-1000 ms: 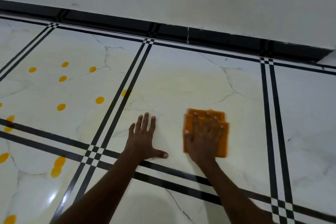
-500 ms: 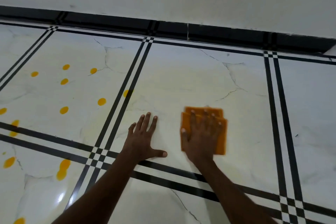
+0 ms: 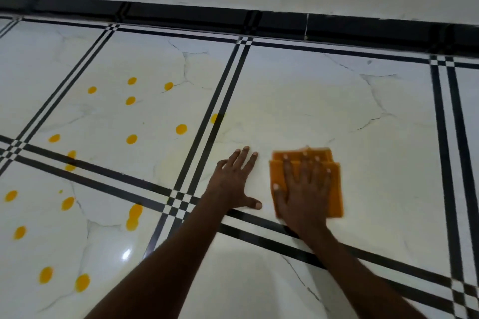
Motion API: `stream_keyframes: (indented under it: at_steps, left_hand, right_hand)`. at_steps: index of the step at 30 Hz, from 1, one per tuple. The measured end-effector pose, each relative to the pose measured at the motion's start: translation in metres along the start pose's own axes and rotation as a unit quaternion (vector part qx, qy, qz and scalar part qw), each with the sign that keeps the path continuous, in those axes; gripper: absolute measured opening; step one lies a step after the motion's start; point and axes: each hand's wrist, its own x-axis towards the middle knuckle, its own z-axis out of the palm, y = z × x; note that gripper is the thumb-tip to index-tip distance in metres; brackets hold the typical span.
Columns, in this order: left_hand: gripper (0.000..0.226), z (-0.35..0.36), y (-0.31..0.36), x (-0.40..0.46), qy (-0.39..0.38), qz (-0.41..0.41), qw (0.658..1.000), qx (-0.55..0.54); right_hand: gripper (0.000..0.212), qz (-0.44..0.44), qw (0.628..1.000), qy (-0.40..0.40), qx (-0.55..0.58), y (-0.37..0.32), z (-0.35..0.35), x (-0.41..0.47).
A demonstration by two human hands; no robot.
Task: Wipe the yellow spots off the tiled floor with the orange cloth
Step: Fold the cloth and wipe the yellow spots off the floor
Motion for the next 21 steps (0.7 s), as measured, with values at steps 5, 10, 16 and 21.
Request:
stream_keyframes:
  at_steps: [5, 10, 16, 21]
  left_hand:
    - [0.106, 0.017, -0.047, -0.033, 0.076, -0.092, 0.993, -0.020]
    - [0.110, 0.032, -0.048, -0.043, 0.075, -0.119, 0.990, -0.030]
    - [0.115, 0.020, -0.054, -0.046, 0.060, -0.149, 0.986, -0.052]
    - [0.132, 0.012, -0.090, -0.053, 0.058, -0.196, 0.975, -0.091]
  right_hand:
    - [0.074, 0.014, 0.999, -0.028, -0.043, 0.036, -0.004, 0.110]
    - [0.075, 0.033, 0.999, -0.008, -0.010, -0.023, -0.003, 0.030]
    - [0.071, -0.019, 1.000, -0.017, -0.008, -0.020, 0.017, 0.118]
    - [0.079, 0.093, 0.995, -0.020, -0.005, -0.008, 0.002, 0.084]
